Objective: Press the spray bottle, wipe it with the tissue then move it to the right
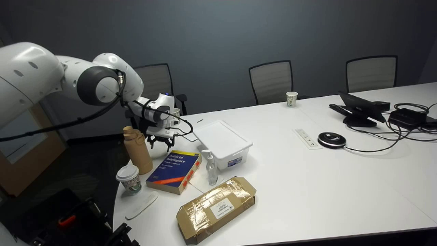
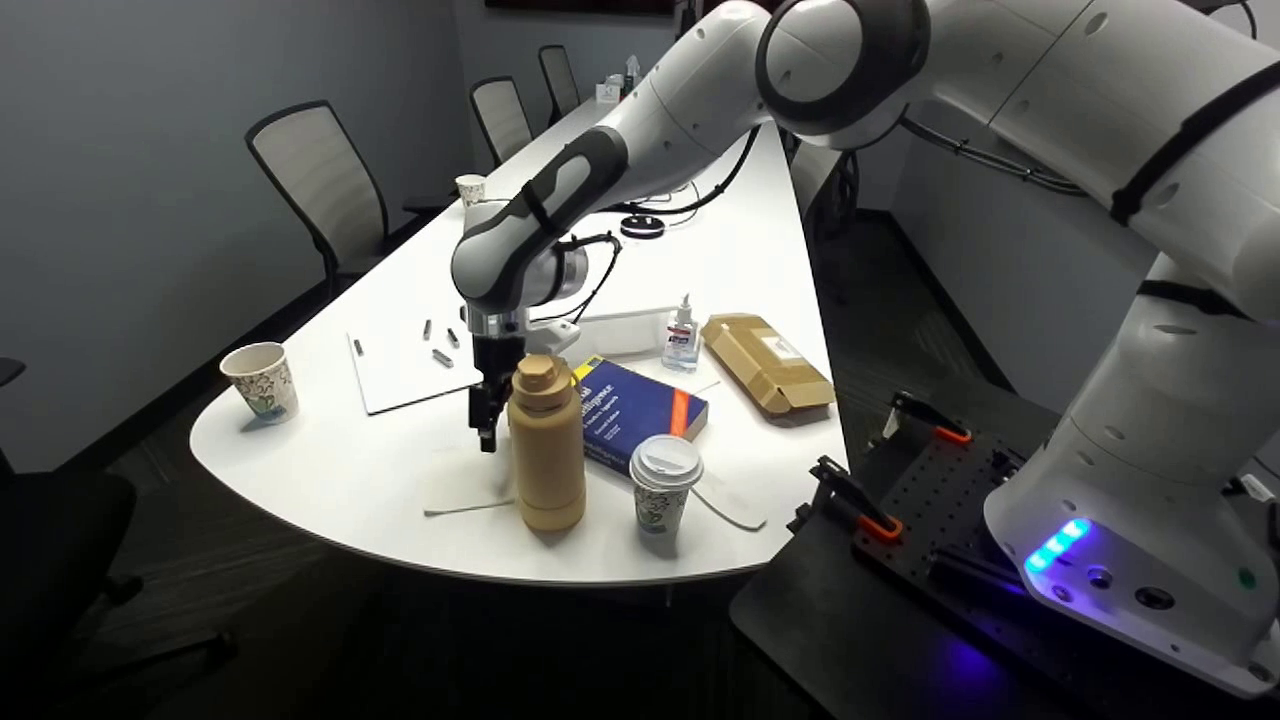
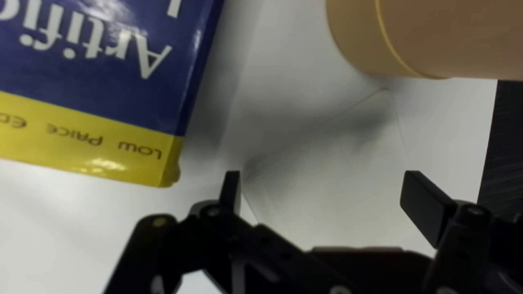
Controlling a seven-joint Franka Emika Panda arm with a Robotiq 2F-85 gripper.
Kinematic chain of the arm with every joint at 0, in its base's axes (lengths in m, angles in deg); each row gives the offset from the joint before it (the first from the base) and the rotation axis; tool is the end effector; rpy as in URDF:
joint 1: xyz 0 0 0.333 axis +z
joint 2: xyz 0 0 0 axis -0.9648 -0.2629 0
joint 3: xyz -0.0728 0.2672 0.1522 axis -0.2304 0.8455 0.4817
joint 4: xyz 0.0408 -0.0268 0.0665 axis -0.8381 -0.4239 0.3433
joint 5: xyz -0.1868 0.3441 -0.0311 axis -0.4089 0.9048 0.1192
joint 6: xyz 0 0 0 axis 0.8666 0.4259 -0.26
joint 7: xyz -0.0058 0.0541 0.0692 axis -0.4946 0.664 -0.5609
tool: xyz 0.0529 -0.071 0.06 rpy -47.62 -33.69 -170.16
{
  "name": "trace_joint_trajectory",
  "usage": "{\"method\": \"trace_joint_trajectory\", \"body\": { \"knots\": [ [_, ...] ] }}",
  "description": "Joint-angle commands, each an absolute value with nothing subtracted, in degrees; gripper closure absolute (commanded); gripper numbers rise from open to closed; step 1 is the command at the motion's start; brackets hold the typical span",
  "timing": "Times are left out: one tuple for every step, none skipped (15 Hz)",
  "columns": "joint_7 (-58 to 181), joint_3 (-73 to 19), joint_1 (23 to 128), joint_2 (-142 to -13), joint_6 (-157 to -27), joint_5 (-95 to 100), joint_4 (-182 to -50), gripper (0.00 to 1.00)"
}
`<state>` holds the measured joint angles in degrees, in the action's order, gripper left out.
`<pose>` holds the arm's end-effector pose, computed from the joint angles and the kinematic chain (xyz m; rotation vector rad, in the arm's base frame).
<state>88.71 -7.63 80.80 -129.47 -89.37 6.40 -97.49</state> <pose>0.6650 0.2223 0.0188 -2.7261 -0.8479 0.2041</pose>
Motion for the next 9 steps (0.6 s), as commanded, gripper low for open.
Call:
{"method": "trace_joint_trajectory", "body": {
  "knots": [
    [89.8, -7.5, 82.0, -134.0, -88.9, 6.1, -91.5, 0.0],
    [89.7, -7.6, 82.3, -134.8, -88.9, 6.0, -90.7, 0.0],
    [89.6, -7.7, 82.6, -135.5, -88.8, 5.8, -89.9, 0.0],
    [89.5, -7.7, 82.9, -136.2, -88.7, 5.7, -89.1, 0.0],
    [89.4, -7.9, 83.3, -137.1, -88.7, 5.6, -88.2, 0.0],
    [89.2, -8.0, 83.7, -137.9, -88.5, 5.4, -87.3, 0.0],
    [89.1, -8.1, 83.9, -138.3, -88.5, 5.3, -86.7, 0.0],
    [88.9, -8.4, 84.2, -138.8, -88.6, 5.2, -86.1, 0.0],
    [88.7, -8.5, 84.4, -139.4, -88.8, 5.1, -85.4, 0.11]
  ]
}}
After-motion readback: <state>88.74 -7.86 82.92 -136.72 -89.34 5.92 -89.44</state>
